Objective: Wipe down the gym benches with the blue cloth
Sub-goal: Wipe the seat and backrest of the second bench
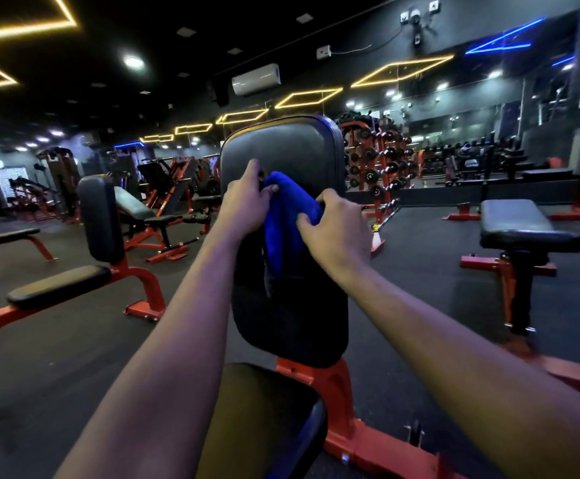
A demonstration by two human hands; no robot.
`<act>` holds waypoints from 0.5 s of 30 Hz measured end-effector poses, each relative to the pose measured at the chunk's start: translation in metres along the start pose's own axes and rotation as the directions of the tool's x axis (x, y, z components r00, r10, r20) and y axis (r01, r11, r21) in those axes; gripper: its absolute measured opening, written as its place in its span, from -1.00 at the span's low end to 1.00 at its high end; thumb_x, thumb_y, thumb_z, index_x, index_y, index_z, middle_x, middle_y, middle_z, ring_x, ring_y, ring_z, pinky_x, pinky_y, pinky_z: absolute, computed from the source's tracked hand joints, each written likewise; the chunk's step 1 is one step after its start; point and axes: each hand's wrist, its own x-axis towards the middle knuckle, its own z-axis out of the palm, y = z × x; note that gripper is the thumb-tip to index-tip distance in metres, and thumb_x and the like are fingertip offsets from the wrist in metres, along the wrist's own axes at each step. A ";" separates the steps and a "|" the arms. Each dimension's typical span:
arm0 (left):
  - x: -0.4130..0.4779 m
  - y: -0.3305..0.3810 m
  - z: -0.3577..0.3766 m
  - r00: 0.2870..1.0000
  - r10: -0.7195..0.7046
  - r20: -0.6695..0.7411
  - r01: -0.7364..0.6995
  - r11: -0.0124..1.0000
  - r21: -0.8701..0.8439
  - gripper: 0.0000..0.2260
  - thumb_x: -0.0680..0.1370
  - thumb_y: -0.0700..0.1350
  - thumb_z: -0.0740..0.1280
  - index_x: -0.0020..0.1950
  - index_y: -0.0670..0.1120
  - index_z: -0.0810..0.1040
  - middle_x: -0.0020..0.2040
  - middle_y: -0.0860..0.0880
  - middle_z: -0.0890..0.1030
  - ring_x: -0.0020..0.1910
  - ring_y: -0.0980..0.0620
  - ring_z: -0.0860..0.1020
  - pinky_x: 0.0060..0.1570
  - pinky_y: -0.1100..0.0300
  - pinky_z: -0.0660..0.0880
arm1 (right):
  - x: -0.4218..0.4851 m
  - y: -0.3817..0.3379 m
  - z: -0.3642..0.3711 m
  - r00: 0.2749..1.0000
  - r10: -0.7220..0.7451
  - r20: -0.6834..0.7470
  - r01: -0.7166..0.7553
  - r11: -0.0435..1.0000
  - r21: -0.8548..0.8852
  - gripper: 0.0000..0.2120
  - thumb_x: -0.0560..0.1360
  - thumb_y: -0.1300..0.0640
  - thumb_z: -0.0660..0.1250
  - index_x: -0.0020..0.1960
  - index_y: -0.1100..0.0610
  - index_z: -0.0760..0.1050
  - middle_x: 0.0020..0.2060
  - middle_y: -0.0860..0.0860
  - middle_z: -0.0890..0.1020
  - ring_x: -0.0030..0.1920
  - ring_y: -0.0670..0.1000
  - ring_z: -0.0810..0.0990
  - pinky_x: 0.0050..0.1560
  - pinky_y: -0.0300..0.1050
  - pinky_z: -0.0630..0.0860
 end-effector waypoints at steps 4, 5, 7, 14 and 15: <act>-0.020 -0.003 -0.003 0.992 -0.054 -0.118 0.038 0.990 -0.136 -0.75 0.60 -0.11 0.32 0.22 -0.11 0.33 0.02 -0.08 0.54 -0.12 0.01 0.45 -0.15 0.13 0.32 | 0.022 0.006 -0.014 0.999 0.020 0.028 -0.023 0.994 0.107 -0.82 0.39 0.02 0.47 -0.05 0.00 0.54 -0.21 0.00 0.65 -0.17 0.07 0.63 -0.15 -0.03 0.58; -0.026 0.002 0.005 0.972 -0.097 -0.213 0.075 0.991 -0.108 -0.71 0.57 -0.13 0.34 0.22 -0.11 0.34 0.06 -0.10 0.53 -0.04 -0.04 0.46 -0.10 0.06 0.34 | 0.031 0.008 -0.019 0.998 0.039 0.043 -0.044 0.992 0.121 -0.80 0.38 0.04 0.51 -0.08 -0.01 0.51 -0.23 -0.03 0.63 -0.20 0.03 0.60 -0.16 -0.06 0.56; -0.040 0.017 0.034 0.907 -0.116 -0.405 0.178 0.977 0.118 -0.73 0.52 -0.19 0.33 0.20 -0.10 0.41 0.13 -0.15 0.49 0.08 -0.16 0.45 -0.03 -0.05 0.39 | 0.046 0.014 -0.024 0.993 0.070 0.090 -0.082 0.987 0.135 -0.73 0.35 0.04 0.57 -0.12 0.00 0.48 -0.28 -0.10 0.57 -0.26 -0.09 0.54 -0.25 -0.21 0.49; -0.047 0.045 0.070 0.942 -0.163 -0.292 0.189 0.980 0.063 -0.69 0.60 -0.12 0.17 0.32 -0.18 0.38 0.26 -0.19 0.42 0.19 -0.21 0.45 -0.02 -0.04 0.45 | 0.064 0.025 -0.026 0.974 0.029 0.223 -0.077 0.975 0.207 -0.71 0.31 0.06 0.63 -0.16 0.07 0.54 -0.28 -0.07 0.59 -0.26 -0.12 0.53 -0.26 -0.35 0.49; -0.047 0.047 0.071 0.946 -0.161 -0.282 0.187 0.980 0.067 -0.66 0.61 -0.06 0.15 0.34 -0.18 0.37 0.29 -0.21 0.40 0.22 -0.23 0.44 0.02 -0.07 0.43 | 0.069 0.026 -0.029 0.958 0.040 0.283 -0.108 0.967 0.229 -0.72 0.31 0.07 0.63 -0.15 0.08 0.54 -0.27 -0.04 0.60 -0.24 -0.09 0.56 -0.21 -0.26 0.57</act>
